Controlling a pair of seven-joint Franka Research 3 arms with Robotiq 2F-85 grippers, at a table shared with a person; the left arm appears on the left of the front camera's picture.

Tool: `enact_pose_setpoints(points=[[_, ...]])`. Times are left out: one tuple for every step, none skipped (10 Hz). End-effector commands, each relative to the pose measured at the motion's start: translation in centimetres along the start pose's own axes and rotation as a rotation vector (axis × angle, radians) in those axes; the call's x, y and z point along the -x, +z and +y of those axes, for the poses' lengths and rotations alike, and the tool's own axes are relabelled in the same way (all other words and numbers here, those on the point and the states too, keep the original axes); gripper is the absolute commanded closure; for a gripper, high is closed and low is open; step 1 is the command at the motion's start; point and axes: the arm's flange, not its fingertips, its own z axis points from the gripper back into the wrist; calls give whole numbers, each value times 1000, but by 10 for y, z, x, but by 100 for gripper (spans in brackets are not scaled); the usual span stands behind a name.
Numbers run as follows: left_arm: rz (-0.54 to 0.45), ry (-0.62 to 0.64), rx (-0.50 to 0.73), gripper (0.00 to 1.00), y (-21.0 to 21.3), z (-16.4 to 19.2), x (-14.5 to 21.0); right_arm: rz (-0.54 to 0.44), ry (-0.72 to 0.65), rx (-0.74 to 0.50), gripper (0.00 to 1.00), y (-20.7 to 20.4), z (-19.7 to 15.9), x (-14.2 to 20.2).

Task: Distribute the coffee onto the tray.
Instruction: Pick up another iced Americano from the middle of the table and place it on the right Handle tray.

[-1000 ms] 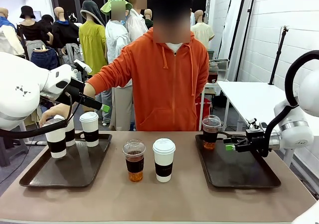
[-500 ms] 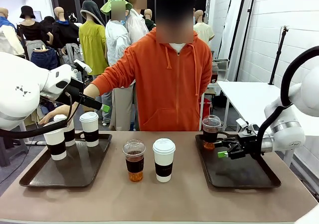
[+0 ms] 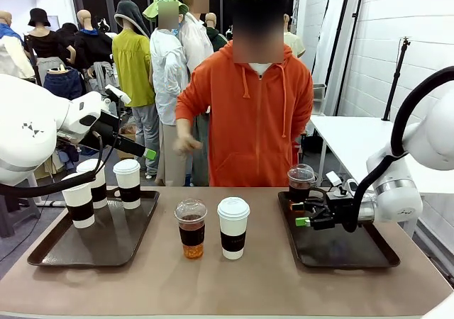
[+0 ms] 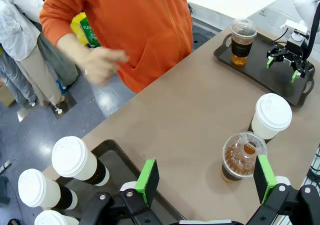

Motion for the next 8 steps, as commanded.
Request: enact_pose_setpoints(points=[[2,4,2,0,0,1,1,-1,22,36,0,-15,15,3],[2,4,2,0,0,1,1,10,19,11,0,-20,17,6],[2,4,2,0,0,1,1,11,23,-3,0,-22,21,8],[2,4,2,0,0,1,1,18,34,-15,0,-25,27,9],[2,4,2,0,0,1,1,21,35,-26,0,-26,28,9],[2,4,2,0,0,1,1,19,39,-41,0,-27,29,10],[2,4,2,0,0,1,1,22,42,-41,0,-28,29,10],[2,4,2,0,0,1,1,26,37,-43,0,-28,28,9]])
